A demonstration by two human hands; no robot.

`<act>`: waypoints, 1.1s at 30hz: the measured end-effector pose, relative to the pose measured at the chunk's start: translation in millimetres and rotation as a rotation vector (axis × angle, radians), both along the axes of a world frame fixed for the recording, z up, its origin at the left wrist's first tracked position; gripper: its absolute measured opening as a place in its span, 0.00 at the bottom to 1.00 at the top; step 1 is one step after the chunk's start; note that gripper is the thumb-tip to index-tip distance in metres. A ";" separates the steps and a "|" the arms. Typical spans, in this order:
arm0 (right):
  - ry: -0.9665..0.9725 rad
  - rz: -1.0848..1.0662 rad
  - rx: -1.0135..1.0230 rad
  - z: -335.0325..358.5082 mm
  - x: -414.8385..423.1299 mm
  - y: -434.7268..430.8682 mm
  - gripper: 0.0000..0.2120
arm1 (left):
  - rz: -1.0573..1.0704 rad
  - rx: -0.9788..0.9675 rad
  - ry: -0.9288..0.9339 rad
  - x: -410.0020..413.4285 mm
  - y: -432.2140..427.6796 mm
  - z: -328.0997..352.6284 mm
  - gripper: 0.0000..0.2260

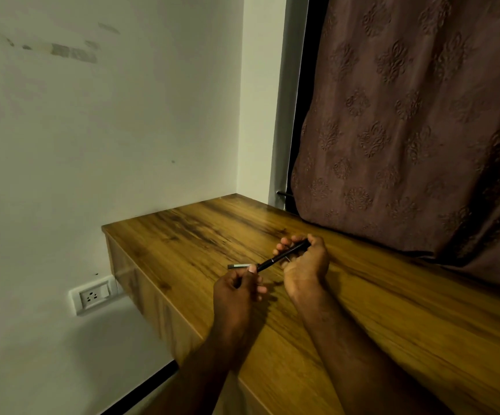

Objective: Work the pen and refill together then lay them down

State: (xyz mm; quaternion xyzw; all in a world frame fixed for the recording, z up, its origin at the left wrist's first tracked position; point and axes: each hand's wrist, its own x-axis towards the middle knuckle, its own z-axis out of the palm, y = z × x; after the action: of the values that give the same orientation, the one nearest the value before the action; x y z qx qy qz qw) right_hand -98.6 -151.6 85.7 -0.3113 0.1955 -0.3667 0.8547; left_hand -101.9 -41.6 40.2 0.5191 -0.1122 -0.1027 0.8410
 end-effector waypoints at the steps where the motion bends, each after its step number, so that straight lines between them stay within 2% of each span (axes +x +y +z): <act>1: 0.052 0.027 -0.071 -4.8 0.8 -2.7 0.14 | 0.005 0.015 0.011 7.0 4.4 -2.2 0.10; 4: 0.192 0.122 -0.336 -25.2 1.5 -16.5 0.06 | 0.074 0.163 -0.074 36.9 22.1 -7.9 0.11; 8: 0.374 0.209 -0.703 -43.8 -1.2 -29.2 0.04 | 0.114 0.362 -0.197 72.9 40.6 -4.2 0.10; 15: 0.415 0.289 -0.796 -46.6 3.1 -36.3 0.08 | -0.067 0.393 -0.194 98.6 46.9 -3.3 0.04; 18: 0.446 0.283 -0.888 -51.0 6.2 -37.7 0.05 | -0.055 0.532 -0.261 110.3 50.0 -9.1 0.04; 20: 0.508 0.224 -1.035 -55.2 9.1 -37.9 0.04 | -0.026 0.684 -0.391 119.2 51.3 -15.2 0.02; 22: 0.585 0.175 -1.186 -59.2 11.2 -38.4 0.03 | 0.042 0.889 -0.611 123.4 51.9 -21.7 0.01; 24: 0.621 0.157 -1.268 -61.9 13.2 -38.9 0.02 | 0.153 1.071 -0.790 122.2 51.3 -26.0 0.03; 25: 0.632 0.154 -1.291 -62.6 14.4 -39.0 0.01 | 0.180 1.108 -0.818 121.9 49.9 -27.2 0.04; 29: 0.737 0.135 -1.414 -62.7 20.1 -38.2 0.02 | 0.180 1.194 -0.797 127.2 44.4 -30.1 0.05; 33: 0.768 0.161 -1.439 -64.9 19.9 -41.0 0.02 | 0.158 1.207 -0.793 130.4 45.0 -34.4 0.06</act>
State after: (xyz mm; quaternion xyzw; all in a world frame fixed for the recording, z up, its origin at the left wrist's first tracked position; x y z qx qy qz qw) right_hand -78.8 -192.6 20.8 -0.9005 0.1685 -0.2076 0.3430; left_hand 28.4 3.4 5.8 0.8975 -0.2945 0.1104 0.3091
